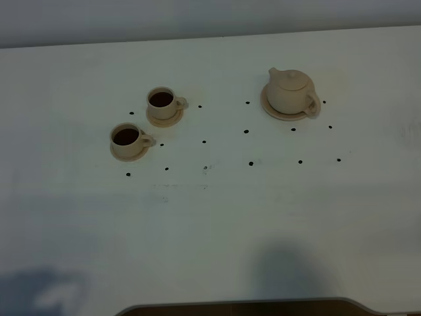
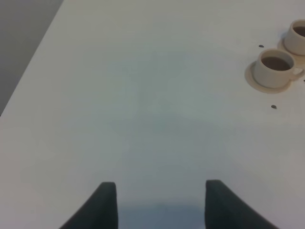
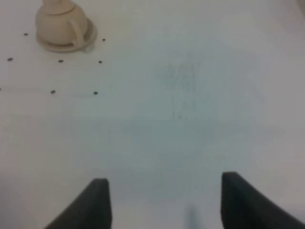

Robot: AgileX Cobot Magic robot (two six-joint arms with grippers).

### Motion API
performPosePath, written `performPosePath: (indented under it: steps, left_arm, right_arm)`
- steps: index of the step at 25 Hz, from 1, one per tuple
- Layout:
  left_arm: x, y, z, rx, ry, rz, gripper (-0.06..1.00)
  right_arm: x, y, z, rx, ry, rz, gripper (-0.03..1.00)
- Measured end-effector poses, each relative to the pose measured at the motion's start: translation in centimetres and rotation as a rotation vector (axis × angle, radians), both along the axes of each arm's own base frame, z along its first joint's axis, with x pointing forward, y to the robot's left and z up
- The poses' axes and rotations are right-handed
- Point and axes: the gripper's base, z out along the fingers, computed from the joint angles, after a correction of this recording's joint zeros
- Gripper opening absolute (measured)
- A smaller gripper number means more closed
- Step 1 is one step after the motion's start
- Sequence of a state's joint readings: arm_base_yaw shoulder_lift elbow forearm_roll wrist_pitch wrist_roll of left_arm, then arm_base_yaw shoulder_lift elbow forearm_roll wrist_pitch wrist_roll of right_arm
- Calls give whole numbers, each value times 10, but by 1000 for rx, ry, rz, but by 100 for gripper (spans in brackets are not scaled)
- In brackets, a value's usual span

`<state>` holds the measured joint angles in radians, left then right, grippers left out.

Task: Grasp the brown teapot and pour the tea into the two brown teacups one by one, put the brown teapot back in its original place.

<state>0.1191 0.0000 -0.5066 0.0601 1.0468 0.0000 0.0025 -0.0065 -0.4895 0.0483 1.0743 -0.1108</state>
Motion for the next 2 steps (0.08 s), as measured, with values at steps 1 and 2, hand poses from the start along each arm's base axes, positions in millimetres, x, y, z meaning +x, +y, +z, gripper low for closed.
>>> performPosePath:
  steps: [1,2]
  left_arm:
    - [0,0,0,0,0,0,44]
    - [0,0,0,0,0,0,44]
  right_arm:
    - [0,0,0,0,0,0,49]
    - [0,0,0,0,0,0,49]
